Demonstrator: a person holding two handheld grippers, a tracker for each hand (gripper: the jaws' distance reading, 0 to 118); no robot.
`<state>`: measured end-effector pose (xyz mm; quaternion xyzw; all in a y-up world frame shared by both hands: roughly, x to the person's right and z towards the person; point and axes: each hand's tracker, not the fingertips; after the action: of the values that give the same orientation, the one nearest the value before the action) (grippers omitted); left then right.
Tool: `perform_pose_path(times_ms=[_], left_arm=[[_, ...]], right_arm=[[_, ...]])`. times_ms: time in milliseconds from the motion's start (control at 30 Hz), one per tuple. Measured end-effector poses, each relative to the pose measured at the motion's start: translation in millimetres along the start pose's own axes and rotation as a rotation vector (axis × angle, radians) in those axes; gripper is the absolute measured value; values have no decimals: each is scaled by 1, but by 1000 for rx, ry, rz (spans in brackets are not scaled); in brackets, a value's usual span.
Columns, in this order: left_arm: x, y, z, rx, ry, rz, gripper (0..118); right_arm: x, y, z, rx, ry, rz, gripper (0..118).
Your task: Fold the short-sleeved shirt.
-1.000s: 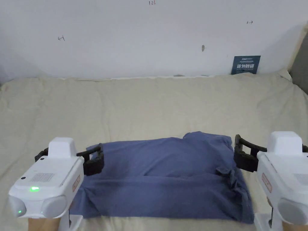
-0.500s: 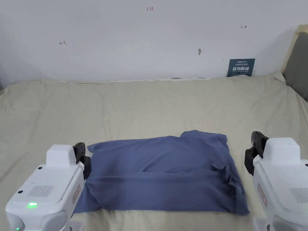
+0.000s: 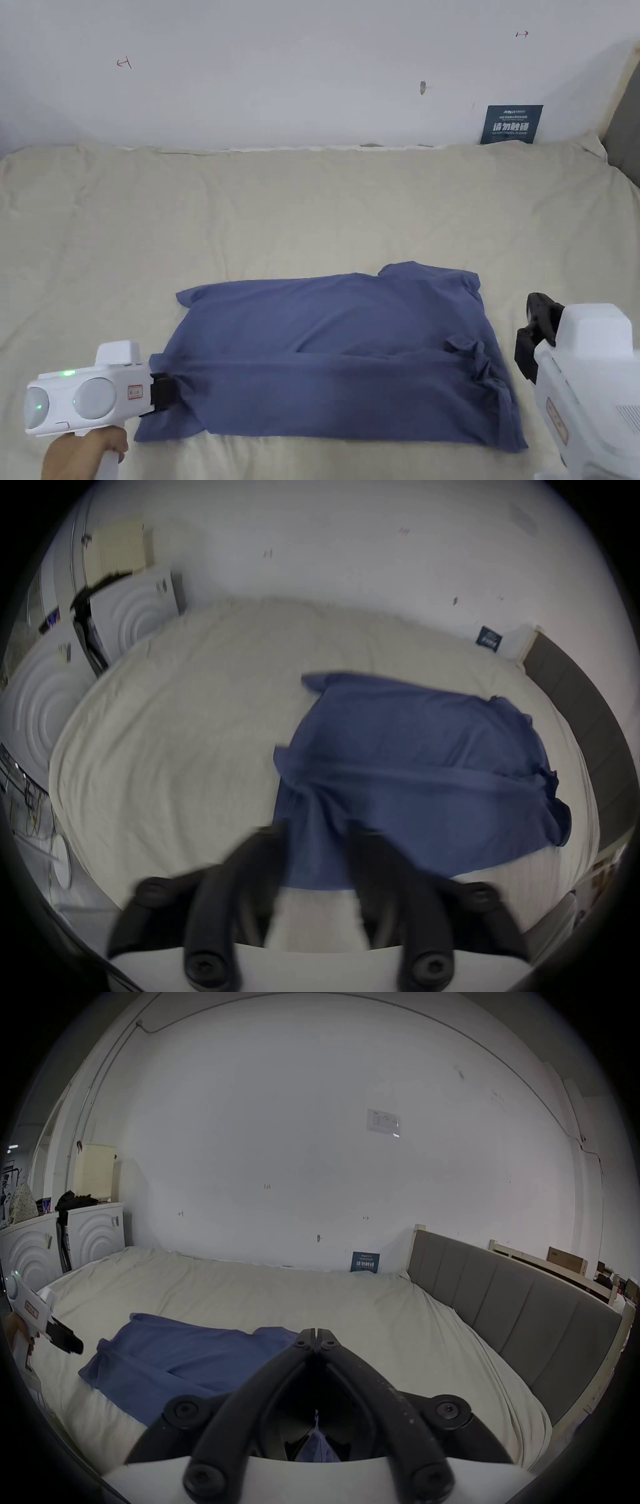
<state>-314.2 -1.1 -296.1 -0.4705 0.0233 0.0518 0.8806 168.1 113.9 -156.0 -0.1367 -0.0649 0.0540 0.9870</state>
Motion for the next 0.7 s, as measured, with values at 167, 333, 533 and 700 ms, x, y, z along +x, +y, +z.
perform_pose_path(times_ms=[167,333,533,700], left_arm=[[0,-13,-31,-39,34,10,107],[5,-30,-51,-89,60,-33,60],[8,-31,-32,-6,11,-93,5],[12,-27,-6,87,0,-140,5]], right_arm=[[1,-10,-16,-46,-6,-3,2],[2,-20,-31,-93,-10,-10,2],[14,-55,-68,-299,-24,-95,23],[19,-107,-110,-592,-42,-154,102]])
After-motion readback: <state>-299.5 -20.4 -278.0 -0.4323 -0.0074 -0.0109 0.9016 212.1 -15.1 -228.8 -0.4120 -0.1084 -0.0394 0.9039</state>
